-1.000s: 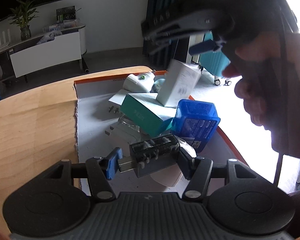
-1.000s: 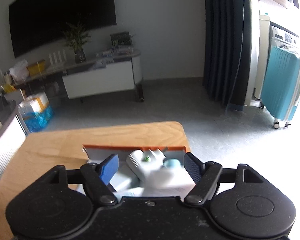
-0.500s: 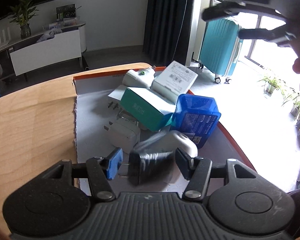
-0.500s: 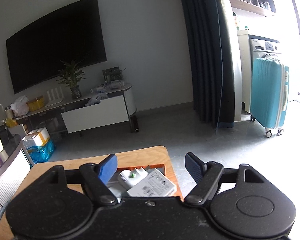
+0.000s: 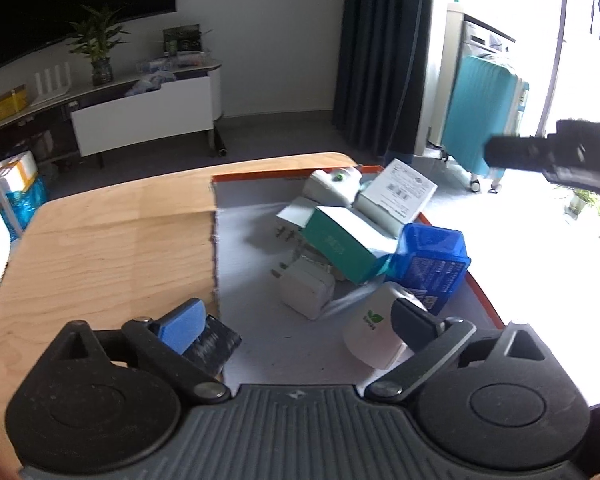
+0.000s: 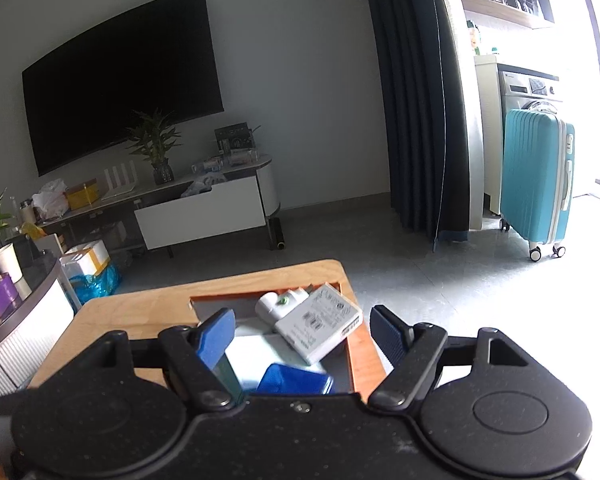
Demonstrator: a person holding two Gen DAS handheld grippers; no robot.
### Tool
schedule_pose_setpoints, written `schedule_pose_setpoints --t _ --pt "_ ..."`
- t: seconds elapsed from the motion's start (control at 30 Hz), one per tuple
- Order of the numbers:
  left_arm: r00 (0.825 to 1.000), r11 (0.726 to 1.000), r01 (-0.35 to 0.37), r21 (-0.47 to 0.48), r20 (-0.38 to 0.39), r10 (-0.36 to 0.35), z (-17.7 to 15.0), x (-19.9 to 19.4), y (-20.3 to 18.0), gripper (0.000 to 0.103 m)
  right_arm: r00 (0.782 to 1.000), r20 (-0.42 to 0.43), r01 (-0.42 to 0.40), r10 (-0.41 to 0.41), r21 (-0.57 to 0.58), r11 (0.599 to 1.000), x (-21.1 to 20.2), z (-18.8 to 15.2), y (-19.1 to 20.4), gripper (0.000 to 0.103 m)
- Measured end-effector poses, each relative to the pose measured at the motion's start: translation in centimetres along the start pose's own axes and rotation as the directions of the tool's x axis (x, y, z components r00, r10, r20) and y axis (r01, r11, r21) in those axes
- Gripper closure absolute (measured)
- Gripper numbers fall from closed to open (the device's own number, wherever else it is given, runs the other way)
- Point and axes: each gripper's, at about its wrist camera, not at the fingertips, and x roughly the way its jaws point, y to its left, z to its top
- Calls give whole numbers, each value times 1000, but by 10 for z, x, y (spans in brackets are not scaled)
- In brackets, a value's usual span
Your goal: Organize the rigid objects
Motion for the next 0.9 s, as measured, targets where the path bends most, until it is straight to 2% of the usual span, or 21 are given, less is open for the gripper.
schedule_pose_setpoints --t 0.13,0.5,0.9 --pt "999 998 -35 -44 -19 34 -1 -10 4 0 1000 -25 6 -6 5 1000 -12 -13 4 15" --pt "992 993 -105 -50 -81 101 -15 -21 -2 0 997 -78 12 -12 -2 1000 -39 -44 3 15" --pt "990 993 -108 -47 -91 104 -22 -29 -7 0 993 -117 18 -17 11 1000 -48 -60 -1 15"
